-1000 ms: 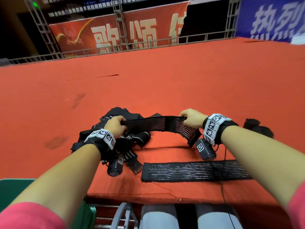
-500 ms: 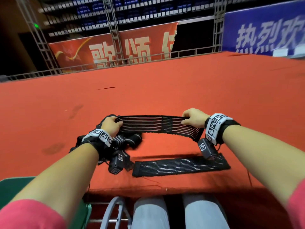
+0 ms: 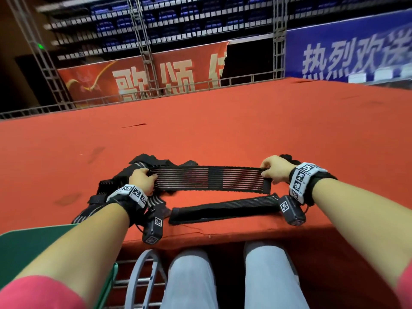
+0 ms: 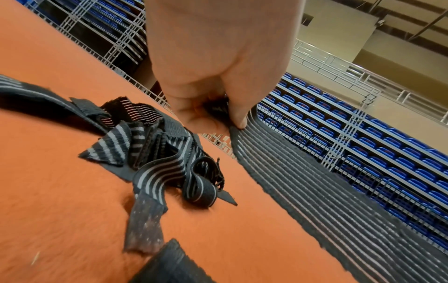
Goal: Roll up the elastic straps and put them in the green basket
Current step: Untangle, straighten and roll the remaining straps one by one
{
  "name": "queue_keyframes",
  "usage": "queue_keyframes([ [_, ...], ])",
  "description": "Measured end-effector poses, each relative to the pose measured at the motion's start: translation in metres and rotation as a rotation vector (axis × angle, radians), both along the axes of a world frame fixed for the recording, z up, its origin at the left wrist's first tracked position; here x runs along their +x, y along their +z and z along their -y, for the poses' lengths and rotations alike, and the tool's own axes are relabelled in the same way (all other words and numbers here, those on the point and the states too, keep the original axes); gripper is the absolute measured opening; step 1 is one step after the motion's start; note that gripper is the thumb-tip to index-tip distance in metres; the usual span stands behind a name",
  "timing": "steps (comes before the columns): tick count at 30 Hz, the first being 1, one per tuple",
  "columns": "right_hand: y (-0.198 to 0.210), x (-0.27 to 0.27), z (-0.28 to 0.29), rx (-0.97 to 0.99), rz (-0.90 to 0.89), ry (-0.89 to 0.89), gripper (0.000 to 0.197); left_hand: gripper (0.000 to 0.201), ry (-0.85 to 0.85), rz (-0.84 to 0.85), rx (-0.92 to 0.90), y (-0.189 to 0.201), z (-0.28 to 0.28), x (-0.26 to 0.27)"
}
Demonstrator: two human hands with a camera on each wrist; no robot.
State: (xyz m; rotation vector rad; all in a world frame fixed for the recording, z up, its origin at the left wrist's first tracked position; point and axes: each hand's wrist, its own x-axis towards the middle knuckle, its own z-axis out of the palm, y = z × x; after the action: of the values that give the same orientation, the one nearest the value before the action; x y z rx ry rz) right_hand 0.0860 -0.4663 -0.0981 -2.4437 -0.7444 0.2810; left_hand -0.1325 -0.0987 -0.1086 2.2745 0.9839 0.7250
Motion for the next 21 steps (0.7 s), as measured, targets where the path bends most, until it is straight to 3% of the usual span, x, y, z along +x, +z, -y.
queue_keyframes([
  [4, -0.018, 0.003, 0.011, 0.156, -0.058, -0.11, 0.013, 0.023, 0.01, -0.005, -0.064, -0.016, 0.009, -0.001],
  [8, -0.036, 0.011, 0.02, 0.226, -0.005, -0.187, 0.019, 0.004, -0.038, -0.036, -0.122, -0.034, 0.016, 0.003],
  [13, -0.05, 0.018, 0.022, 0.219, 0.016, -0.188, 0.024, 0.023, -0.082, -0.011, -0.215, -0.05, 0.02, 0.01],
  [17, -0.047, 0.014, 0.015, 0.334, -0.109, -0.184, 0.014, 0.005, -0.128, 0.034, -0.336, -0.041, 0.032, 0.025],
  [21, -0.025, -0.006, -0.008, 0.503, -0.261, -0.106, 0.012, 0.009, -0.258, 0.048, -0.37, -0.017, 0.067, 0.051],
])
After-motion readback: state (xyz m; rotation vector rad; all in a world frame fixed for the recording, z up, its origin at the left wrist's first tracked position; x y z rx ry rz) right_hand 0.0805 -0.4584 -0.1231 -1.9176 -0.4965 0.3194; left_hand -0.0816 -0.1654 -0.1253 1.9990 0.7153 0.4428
